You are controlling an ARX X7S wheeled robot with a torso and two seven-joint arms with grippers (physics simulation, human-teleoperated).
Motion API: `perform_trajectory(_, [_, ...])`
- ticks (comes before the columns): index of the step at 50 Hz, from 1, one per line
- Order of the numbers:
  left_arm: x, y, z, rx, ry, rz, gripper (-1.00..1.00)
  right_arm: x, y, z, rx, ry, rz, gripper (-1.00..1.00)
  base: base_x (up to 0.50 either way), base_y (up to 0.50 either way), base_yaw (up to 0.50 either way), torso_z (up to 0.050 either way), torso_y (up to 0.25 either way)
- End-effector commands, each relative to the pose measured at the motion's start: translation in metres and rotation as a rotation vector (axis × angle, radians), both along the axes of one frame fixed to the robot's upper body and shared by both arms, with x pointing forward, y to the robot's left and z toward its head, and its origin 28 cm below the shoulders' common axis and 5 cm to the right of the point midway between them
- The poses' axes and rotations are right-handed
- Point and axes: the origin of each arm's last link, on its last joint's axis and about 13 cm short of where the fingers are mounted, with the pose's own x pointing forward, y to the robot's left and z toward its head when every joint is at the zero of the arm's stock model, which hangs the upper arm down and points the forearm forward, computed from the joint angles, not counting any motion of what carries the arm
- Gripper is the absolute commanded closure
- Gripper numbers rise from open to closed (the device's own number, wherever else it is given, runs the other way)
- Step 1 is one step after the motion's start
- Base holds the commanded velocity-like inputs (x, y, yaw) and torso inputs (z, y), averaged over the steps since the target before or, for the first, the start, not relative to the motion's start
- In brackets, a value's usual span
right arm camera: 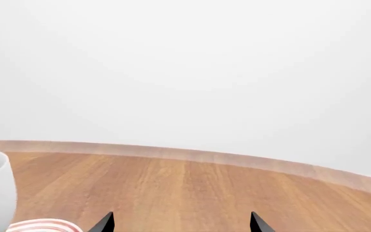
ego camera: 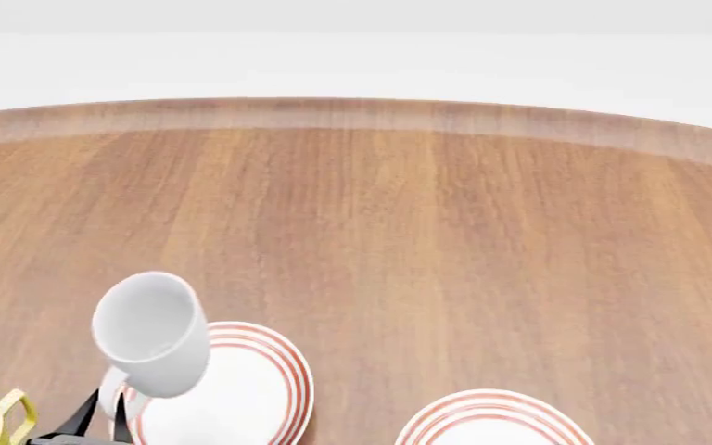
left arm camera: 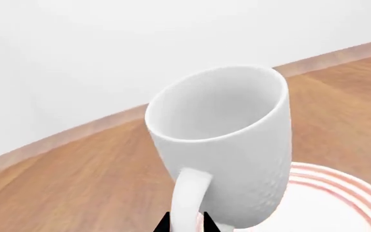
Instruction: Put the white mug on the left plate.
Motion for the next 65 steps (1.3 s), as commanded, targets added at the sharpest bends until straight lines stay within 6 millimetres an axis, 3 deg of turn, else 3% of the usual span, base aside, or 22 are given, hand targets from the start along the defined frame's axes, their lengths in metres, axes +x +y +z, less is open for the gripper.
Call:
perform_trajectory(1, [0.007,0.004,0.000,0.029,0.018,-0.038,1.00,0.001,0.000,0.000,0.001,0.000,0.001,-1.00,0.00,0.00,0.00,0.000,0.000])
perform_trajectory(16, [0.014,0.010,-0.003,0.068,0.062,-0.106,1.00,0.000,0.001,-0.001,0.000,0.003,0.002,-1.00,0.00,0.00,0.00,0.000,0.000])
perform_trajectory(46, [0.024,0.005,-0.003,-0.122,0.110,-0.174,1.00,0.001,0.001,-0.001,-0.001,0.008,0.002,-1.00,0.00,0.00,0.00,0.000,0.000])
perform_trajectory(65, [0.029,0.007,-0.008,-0.053,0.096,-0.120,1.00,0.000,0.001,0.000,-0.002,0.006,0.003,-1.00,0.00,0.00,0.00,0.000,0.001])
